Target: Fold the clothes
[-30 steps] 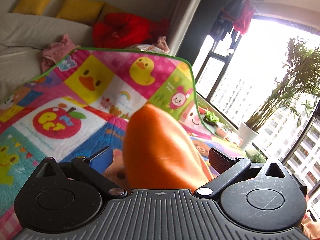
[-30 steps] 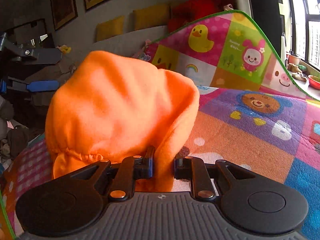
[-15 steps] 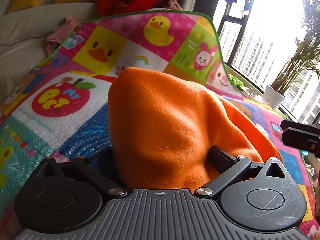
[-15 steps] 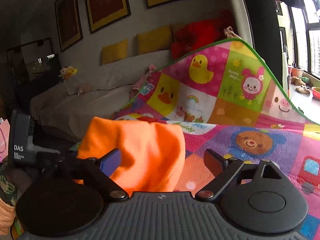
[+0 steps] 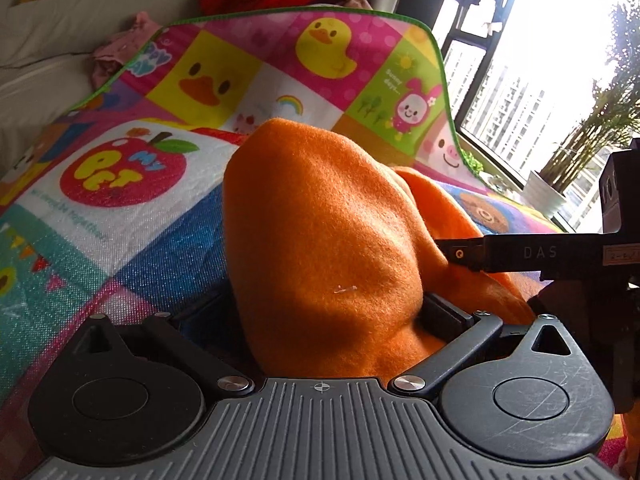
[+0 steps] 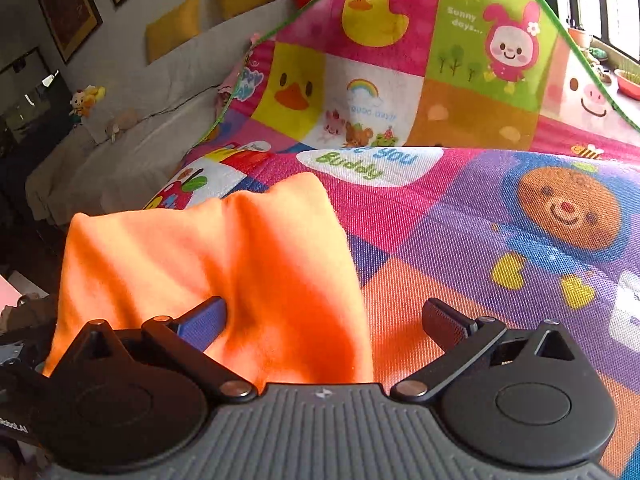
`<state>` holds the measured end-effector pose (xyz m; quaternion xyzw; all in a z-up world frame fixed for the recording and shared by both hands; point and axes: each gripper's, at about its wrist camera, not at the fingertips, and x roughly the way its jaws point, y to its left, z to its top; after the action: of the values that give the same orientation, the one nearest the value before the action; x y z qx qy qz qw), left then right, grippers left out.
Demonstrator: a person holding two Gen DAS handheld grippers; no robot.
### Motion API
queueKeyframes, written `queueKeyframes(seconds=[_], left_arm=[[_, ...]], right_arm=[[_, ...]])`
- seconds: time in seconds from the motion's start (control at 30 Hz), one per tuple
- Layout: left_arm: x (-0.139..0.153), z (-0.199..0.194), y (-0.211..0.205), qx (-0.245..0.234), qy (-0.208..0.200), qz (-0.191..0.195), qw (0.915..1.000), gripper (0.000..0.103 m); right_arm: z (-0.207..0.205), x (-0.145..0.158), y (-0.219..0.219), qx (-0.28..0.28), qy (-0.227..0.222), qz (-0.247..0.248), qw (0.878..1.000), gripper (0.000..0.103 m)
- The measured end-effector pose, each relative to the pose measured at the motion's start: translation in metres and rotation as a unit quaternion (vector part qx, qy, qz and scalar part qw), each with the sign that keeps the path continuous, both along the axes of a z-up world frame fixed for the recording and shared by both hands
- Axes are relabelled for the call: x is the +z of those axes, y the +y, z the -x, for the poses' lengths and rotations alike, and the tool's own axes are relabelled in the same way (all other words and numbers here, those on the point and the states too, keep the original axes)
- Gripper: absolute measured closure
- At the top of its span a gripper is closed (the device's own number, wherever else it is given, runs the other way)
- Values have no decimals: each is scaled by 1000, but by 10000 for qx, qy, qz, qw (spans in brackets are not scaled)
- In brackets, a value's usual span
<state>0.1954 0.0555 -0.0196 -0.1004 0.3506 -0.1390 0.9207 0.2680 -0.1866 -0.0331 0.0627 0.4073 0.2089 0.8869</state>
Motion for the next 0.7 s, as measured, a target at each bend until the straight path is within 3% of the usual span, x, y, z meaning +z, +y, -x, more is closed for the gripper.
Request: queueKeyframes(seconds=[0.2,0.33,0.4,0.53,0.7], left_arm=[[-4,-1,2,-13,36,122,9999,0],[-4,1,3,26,49,133,9999,0],[-4,2,4,42,41,145,9999,0],[-6,1,6,43,60,266,9996,0],[-2,5,7,86,73,367,9993,0]], right_arm=[[20,-1,-5,-186,124,-57,9997,0],[28,4,-24,13,285,-448,9986,0],[42,10,-35,-1,121,-559,9984,0],[78,17,-33,257,-403,-48,9988,0],[96,4,-12,304,-828,818,9927,0]])
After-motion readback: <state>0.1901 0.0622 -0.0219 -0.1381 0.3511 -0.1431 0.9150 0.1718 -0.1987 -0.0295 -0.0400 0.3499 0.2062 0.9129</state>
